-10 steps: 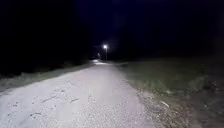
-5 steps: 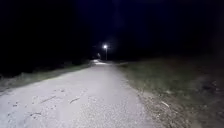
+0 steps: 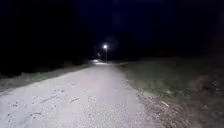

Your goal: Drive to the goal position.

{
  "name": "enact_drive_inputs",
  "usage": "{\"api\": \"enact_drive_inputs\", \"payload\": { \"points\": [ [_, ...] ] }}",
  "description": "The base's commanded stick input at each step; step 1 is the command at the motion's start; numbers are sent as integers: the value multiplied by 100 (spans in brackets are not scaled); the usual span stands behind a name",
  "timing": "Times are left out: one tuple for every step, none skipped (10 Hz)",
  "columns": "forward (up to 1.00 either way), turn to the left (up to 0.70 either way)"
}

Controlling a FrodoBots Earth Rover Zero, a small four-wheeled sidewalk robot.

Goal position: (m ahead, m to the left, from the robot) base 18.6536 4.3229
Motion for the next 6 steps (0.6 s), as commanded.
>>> {"api": "enact_drive_inputs", "payload": {
  "points": [
    [2,0],
    [4,0],
    [1,0],
    [3,0],
    [1,0],
    [4,0]
  ]
}}
